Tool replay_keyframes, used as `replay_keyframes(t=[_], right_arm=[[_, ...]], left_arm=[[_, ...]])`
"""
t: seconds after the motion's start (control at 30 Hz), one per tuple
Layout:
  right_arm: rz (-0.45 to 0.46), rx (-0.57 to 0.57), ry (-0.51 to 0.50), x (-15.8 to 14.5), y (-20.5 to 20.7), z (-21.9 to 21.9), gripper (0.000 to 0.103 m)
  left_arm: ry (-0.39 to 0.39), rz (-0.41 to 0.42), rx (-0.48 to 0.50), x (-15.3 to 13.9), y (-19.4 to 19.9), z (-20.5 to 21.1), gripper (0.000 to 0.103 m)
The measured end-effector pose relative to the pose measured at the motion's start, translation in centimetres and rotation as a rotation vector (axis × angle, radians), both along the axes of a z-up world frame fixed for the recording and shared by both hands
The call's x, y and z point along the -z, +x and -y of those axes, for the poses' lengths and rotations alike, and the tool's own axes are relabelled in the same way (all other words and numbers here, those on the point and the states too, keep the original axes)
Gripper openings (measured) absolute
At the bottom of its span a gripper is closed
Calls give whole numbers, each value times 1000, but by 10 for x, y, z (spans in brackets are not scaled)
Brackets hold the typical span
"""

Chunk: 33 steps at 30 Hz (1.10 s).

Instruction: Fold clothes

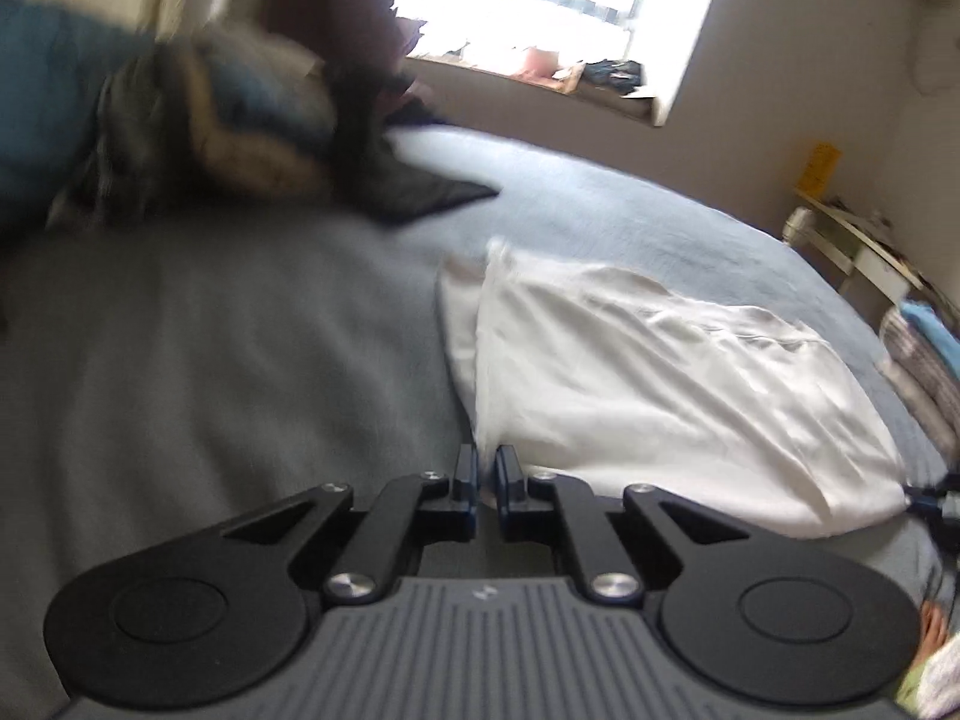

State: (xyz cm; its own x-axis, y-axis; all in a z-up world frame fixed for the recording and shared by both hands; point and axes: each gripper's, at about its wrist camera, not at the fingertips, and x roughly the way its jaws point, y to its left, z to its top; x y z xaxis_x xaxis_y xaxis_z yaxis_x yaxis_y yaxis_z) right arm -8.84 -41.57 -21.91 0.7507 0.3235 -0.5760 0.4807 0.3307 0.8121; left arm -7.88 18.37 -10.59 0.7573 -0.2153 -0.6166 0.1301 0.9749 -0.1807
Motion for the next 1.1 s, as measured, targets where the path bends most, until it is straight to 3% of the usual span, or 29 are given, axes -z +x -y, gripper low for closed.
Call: replay_keyframes(t=[0.13, 0.3, 0.4, 0.43, 0.5, 0.57, 0.63, 0.7, 0.77, 0.83, 0.87, 1.0, 1.1], right_arm=[[-1, -7, -13, 0, -3, 1, 7], [-2, -21, -25, -1, -2, 1, 7], [-1, -17, -25, -1, -3, 0, 7], [-1, -15, -23, 0, -3, 1, 7], [-1, -13, -21, 1, -3, 1, 7], [-1, -14, -20, 2, -2, 2, 7], [0, -15, -20, 3, -1, 2, 7], [0, -17, -19, 4, 0, 3, 7], [0, -14, -17, 5, -1, 4, 7], [0, -11, -14, 5, -2, 4, 7], [0, -10, -13, 5, -3, 4, 7], [-2, -6, -11, 5, -4, 5, 7], [-3, -4, -10, 4, -7, 5, 7]], left_arm=[[84, -19, 64, 10, 5, 0, 7], [193, 59, 162, 2, -1, 3, 7], [238, 40, 184, 12, 1, 2, 7], [260, 32, 177, 16, 1, 1, 1], [296, 11, 118, 20, 3, -7, 1], [277, -12, 28, 19, 5, -26, 0], [209, -52, -28, 15, 8, -44, 2], [89, -104, -49, 9, 8, -54, 10], [-63, -165, -38, 9, 7, -52, 36], [-215, -226, -31, 13, 8, -48, 55], [-265, -250, -45, 19, 10, -44, 59], [-467, -342, -100, 44, 20, -30, 66], [-549, -345, -178, 57, 29, -26, 58]])
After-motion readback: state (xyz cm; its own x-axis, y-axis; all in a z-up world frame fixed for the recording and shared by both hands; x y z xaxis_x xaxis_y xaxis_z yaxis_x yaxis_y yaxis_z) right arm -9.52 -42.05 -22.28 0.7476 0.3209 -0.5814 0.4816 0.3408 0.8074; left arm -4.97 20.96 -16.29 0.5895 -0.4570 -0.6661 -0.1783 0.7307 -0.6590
